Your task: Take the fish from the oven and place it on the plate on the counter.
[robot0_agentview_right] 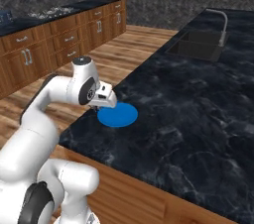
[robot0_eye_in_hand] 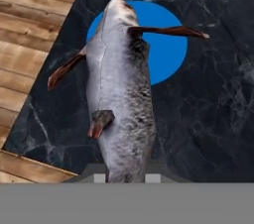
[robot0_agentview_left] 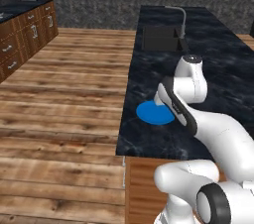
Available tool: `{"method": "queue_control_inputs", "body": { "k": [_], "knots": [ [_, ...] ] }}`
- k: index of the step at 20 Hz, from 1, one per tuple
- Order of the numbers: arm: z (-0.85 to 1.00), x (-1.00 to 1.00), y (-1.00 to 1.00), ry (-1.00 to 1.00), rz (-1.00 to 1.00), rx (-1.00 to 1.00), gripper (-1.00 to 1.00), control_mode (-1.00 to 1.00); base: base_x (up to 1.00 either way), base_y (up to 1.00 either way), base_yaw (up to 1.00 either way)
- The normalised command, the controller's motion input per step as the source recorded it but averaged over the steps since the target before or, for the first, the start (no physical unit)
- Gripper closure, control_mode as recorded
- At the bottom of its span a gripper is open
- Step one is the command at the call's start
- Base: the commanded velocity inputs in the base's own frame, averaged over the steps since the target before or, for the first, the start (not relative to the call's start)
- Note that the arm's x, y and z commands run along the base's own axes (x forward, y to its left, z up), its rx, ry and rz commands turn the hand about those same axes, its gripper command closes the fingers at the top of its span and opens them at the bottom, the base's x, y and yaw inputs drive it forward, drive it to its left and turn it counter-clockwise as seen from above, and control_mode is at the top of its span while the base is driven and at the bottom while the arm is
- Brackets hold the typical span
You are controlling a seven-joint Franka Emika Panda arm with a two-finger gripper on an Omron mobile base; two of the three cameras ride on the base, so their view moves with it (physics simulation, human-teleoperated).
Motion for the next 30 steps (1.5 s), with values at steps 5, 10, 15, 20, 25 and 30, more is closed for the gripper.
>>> {"method": "queue_control_inputs", "body": {
  "k": [5, 10, 15, 20, 25, 30],
  "knots": [
    [-0.42, 0.29, 0.0, 0.0, 0.0, -0.01, 1.0, -1.0, 0.0, 0.0, 0.0],
    [-0.3, 0.27, -0.02, 0.0, 0.0, 0.0, 1.0, -1.0, 0.0, 0.0, 0.0],
    [-0.31, 0.21, 0.0, 0.0, 0.0, 0.0, 1.0, -1.0, 0.0, 0.0, 0.0],
    [-0.28, 0.31, -0.01, 0.0, 0.0, 0.0, 1.0, -1.0, 0.0, 0.0, 0.0],
    [-0.33, 0.33, -0.04, 0.0, 0.0, 0.0, 1.0, -1.0, 0.0, 0.0, 0.0],
    [-0.24, 0.31, -0.08, 0.0, 0.0, 0.0, 1.0, -1.0, 0.0, 0.0, 0.0]
  ]
}}
